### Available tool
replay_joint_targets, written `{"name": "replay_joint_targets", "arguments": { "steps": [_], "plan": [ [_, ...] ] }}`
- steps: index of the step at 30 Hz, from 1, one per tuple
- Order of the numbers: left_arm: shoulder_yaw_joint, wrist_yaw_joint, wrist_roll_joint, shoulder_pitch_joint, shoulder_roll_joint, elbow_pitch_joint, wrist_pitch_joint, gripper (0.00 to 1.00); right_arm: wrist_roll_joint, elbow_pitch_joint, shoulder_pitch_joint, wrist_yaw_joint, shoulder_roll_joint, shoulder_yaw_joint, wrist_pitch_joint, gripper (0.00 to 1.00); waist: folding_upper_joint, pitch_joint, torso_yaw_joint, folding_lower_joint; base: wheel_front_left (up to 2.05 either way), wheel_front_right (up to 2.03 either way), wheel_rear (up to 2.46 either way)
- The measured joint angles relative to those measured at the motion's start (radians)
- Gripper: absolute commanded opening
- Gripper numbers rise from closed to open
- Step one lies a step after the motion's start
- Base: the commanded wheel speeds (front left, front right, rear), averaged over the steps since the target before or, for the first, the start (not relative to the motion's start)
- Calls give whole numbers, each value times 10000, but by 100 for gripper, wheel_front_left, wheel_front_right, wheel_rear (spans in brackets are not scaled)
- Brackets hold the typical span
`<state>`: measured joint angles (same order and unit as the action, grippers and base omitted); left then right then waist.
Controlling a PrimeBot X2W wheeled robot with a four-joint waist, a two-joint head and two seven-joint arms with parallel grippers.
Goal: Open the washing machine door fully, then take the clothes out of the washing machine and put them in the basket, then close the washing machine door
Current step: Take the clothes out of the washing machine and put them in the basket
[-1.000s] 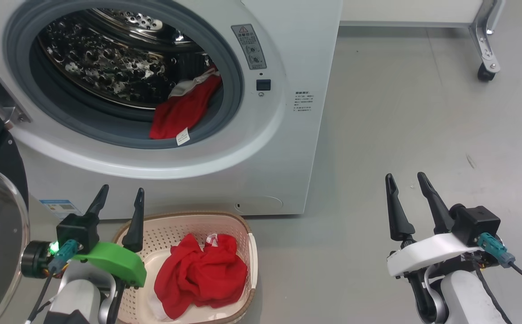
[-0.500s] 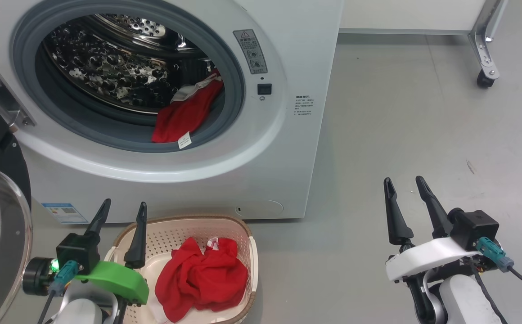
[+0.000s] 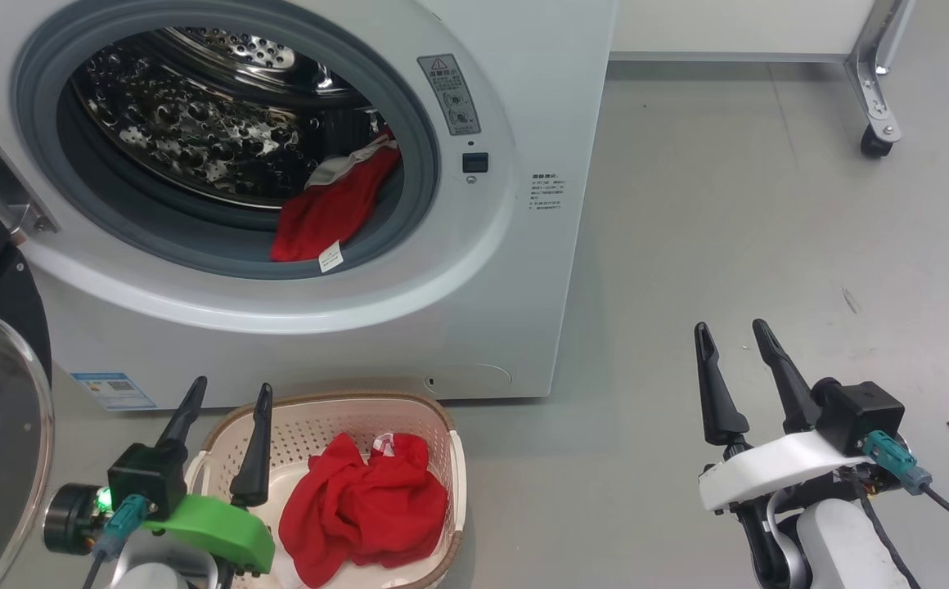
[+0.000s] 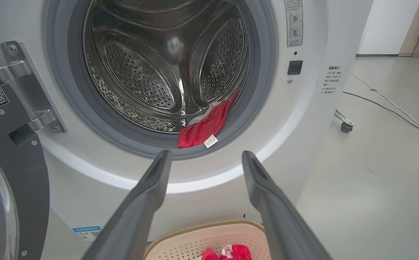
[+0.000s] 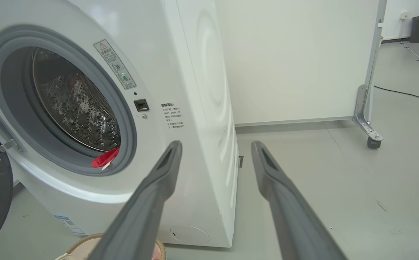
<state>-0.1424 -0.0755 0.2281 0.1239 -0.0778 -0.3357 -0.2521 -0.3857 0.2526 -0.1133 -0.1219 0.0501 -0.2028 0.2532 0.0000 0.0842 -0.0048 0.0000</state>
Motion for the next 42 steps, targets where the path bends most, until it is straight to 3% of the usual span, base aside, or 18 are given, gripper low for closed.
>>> {"name": "replay_joint_targets", "arguments": {
  "steps": [42],
  "plan": [
    [12,2,-98,-473,23,625,0,100,-10,-92,3,0,2,-33,0,100,0,69,-141,0,0,0,0]
  ]
}}
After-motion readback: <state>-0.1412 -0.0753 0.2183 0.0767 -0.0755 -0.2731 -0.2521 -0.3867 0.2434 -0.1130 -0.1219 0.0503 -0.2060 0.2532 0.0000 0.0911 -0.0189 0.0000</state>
